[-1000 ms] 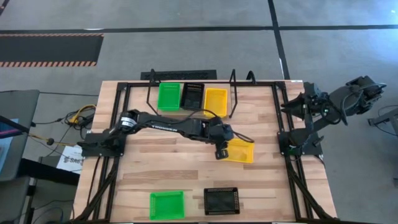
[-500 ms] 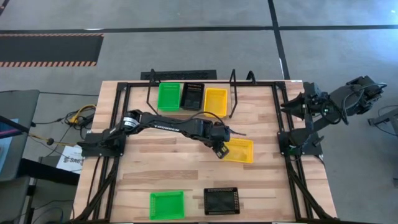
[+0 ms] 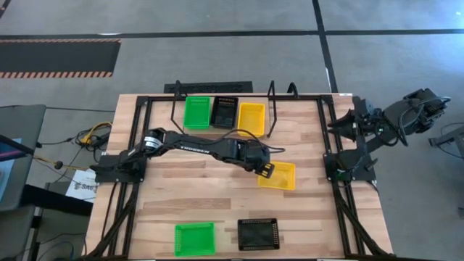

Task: Stack baskets on shelf by color
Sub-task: Stack the yellow basket on top of the yellow basket on the shelf

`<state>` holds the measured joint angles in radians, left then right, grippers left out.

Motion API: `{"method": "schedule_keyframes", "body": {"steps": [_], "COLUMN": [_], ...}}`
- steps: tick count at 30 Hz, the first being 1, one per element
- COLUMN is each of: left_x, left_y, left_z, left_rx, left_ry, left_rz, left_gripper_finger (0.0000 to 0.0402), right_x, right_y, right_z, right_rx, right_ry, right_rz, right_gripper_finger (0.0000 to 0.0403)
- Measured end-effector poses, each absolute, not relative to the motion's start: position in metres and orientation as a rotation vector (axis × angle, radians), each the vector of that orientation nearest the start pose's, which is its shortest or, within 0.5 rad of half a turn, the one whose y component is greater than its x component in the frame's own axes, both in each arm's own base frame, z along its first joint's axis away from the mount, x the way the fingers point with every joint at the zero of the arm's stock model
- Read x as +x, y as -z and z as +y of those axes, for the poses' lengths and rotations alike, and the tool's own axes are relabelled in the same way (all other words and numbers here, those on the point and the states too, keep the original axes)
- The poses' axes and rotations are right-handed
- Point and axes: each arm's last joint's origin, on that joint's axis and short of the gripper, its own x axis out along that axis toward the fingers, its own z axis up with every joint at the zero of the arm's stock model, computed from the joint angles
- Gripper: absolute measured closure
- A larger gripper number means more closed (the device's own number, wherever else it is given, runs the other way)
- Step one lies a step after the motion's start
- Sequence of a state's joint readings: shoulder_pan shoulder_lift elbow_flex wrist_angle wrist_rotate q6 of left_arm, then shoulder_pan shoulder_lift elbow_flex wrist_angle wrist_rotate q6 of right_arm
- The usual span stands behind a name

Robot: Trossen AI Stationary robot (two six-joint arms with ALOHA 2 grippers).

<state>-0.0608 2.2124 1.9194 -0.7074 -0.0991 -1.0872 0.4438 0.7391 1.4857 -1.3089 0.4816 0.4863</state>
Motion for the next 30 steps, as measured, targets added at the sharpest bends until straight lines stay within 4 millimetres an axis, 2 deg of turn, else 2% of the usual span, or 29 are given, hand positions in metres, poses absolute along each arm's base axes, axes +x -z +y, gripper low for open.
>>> {"method": "schedule_keyframes", "body": {"steps": [10, 19, 30], "left_x": [0.480, 0.492, 0.494], "left_y": [-0.220, -0.188, -0.184], "left_z": [-0.025, -0.027, -0.023], "left_rx": [-0.955, -0.990, -0.984], "left_ry": [-0.650, -0.633, -0.667], "left_rz": [0.839, 0.870, 0.848], "left_gripper_finger": [0.0276, 0.0276, 0.0276], "right_x": [0.045, 0.044, 0.045], "right_y": [-0.442, -0.442, -0.442], "right_z": [0.007, 0.007, 0.008], "right_rx": [0.185, 0.169, 0.168], "right_ry": [0.111, 0.104, 0.078], "right_rz": [0.494, 0.496, 0.501], "right_gripper_finger": [0.0290, 0.0290, 0.0290]}}
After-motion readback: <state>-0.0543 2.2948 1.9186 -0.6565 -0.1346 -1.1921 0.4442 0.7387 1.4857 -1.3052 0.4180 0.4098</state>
